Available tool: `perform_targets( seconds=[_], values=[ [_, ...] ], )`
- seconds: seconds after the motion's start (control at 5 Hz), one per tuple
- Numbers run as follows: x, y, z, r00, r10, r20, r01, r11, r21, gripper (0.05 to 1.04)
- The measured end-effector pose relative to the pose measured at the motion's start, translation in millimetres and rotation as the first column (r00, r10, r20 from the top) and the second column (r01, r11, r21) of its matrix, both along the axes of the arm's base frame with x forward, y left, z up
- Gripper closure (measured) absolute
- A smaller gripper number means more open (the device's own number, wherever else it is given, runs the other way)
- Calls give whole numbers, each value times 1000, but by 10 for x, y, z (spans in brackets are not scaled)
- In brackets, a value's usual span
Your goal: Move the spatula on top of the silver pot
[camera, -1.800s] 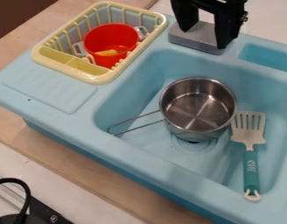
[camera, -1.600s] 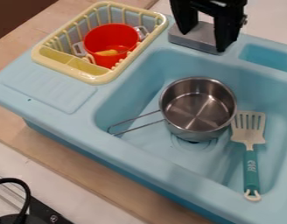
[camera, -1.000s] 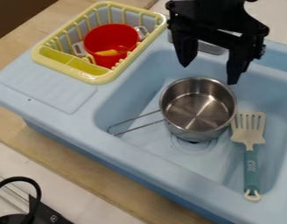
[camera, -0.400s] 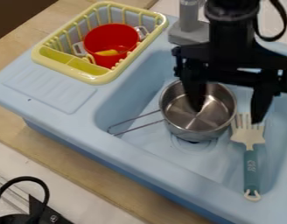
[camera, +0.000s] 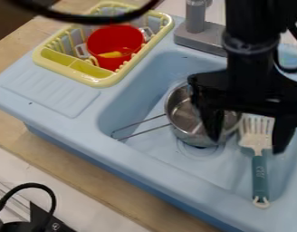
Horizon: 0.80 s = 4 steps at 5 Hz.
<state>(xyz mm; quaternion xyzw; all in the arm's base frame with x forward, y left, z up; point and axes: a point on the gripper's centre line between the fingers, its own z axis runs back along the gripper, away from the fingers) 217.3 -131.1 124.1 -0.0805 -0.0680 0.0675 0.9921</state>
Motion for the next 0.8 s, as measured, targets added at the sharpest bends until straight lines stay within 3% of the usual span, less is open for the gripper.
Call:
perform_targets(
  seconds=[0.2, 0.8],
  values=[
    [-23, -93, -76, 1000, 24, 7, -24, 999, -26, 87],
    [-26, -87, -238, 999, 37, -28, -37, 999, -4, 87]
  ],
)
